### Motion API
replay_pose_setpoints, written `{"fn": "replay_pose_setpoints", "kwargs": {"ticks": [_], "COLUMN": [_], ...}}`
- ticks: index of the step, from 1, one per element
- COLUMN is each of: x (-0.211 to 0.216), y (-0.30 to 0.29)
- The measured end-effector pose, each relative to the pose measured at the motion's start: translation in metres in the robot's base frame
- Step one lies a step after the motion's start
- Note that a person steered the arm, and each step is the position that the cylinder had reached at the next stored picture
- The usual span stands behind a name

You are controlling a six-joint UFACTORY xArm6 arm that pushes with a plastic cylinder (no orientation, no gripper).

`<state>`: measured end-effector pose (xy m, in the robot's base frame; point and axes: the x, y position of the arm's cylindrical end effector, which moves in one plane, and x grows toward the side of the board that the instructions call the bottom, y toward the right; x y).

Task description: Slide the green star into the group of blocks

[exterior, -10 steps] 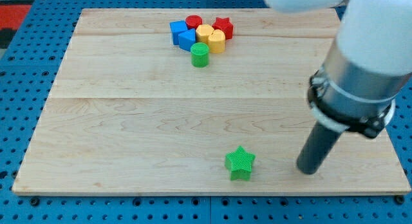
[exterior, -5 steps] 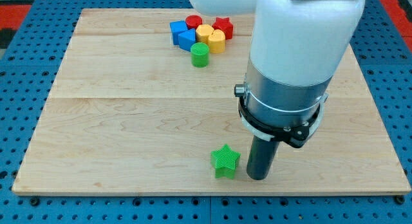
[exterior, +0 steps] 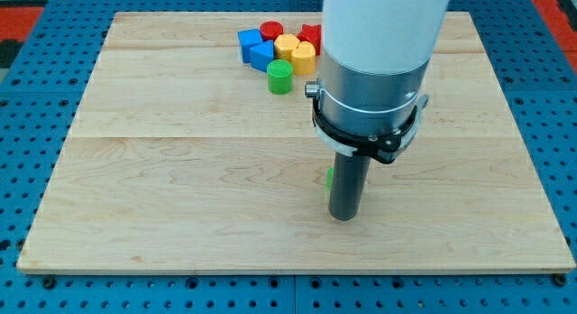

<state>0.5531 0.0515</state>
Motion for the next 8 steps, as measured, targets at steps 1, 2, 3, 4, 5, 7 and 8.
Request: {"fn": "replay_pose_setpoints", "kwargs": {"ticks": [1, 2, 3, 4, 5, 7, 8], "x": [0.008, -0.032, -0.082, -0.119, -0.139, -0.175, -0.191], "y": [0.004, 0.037, -0.001, -0.048, -0.054, -0.036, -0.015]}}
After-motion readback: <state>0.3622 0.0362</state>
